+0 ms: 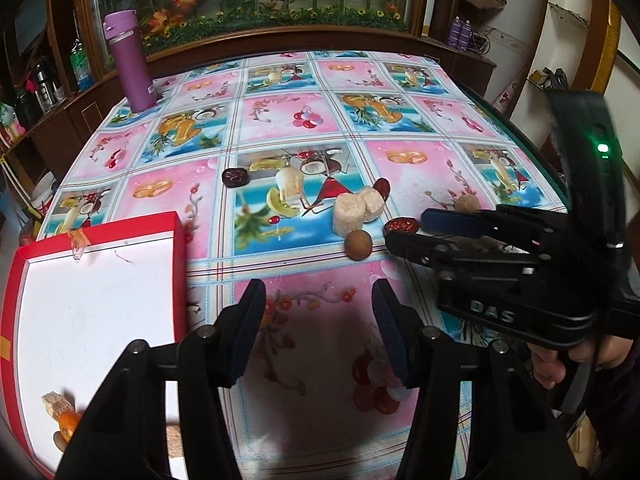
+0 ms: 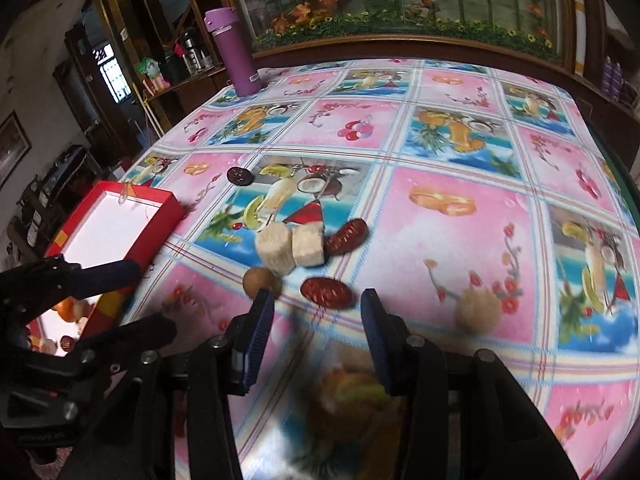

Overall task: Organize fruits
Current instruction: 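Move both tools back to the pile toward a brown ball and red date, then grasp a brown round fruit with the left tool while the right grasps a red date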

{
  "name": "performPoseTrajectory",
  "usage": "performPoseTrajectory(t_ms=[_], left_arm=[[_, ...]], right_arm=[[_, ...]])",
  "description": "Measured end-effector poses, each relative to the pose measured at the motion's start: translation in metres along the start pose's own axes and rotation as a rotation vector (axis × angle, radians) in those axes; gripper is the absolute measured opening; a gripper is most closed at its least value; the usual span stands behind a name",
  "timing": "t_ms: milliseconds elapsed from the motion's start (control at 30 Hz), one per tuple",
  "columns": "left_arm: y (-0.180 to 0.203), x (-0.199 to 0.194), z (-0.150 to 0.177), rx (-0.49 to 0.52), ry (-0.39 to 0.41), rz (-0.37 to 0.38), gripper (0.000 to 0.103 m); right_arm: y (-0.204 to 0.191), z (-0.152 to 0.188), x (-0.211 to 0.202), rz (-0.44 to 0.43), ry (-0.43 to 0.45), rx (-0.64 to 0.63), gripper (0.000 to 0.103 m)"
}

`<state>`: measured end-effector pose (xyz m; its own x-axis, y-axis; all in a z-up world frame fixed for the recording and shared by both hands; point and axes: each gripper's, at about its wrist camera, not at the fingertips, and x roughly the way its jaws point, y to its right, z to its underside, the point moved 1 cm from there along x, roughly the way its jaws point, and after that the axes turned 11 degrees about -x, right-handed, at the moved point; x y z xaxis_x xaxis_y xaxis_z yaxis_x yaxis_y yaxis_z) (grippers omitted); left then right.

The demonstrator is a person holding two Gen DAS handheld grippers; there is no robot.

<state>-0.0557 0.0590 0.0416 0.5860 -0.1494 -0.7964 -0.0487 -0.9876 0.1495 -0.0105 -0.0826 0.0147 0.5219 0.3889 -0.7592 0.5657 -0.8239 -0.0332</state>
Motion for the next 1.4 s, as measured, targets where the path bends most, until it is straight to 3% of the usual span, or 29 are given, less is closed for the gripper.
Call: performPoseTrajectory(t_ms=[167, 500, 800, 900, 933, 1167, 1400], left_arm=[[0.002, 0.003, -0.001, 0.012, -0.011, 0.010, 0.049], [0.019, 0.027, -0.009, 0.009, -0.063, 0.024, 0.045], [0.027, 0.060, -0.016, -0.040, -0.116, 0.025, 0.029], [0.031, 0.062, -0.018, -0.032, -0.100, 0.020, 0.029], [0.031, 0.063, -0.019, -0.037, -0.096, 0.016, 0.023], [0.035, 0.060, -0.017, -0.028, -0.086, 0.043, 0.023], [0.033, 0.010, -0.012, -0.018, 0.030, 0.038, 0.023]], right_arm=[[0.001, -0.001, 0.008, 0.009, -0.016, -0.008, 0.028], [0.029, 0.006, -0.008, -0.018, 0.042, 0.090, 0.027], [0.045, 0.005, -0.023, -0.053, 0.104, 0.172, 0.027], [0.044, 0.005, -0.023, -0.056, 0.106, 0.172, 0.027], [0.044, 0.005, -0.024, -0.058, 0.107, 0.173, 0.027], [0.044, 0.006, -0.024, -0.061, 0.116, 0.173, 0.027], [0.035, 0.005, -0.026, -0.082, 0.122, 0.159, 0.027]])
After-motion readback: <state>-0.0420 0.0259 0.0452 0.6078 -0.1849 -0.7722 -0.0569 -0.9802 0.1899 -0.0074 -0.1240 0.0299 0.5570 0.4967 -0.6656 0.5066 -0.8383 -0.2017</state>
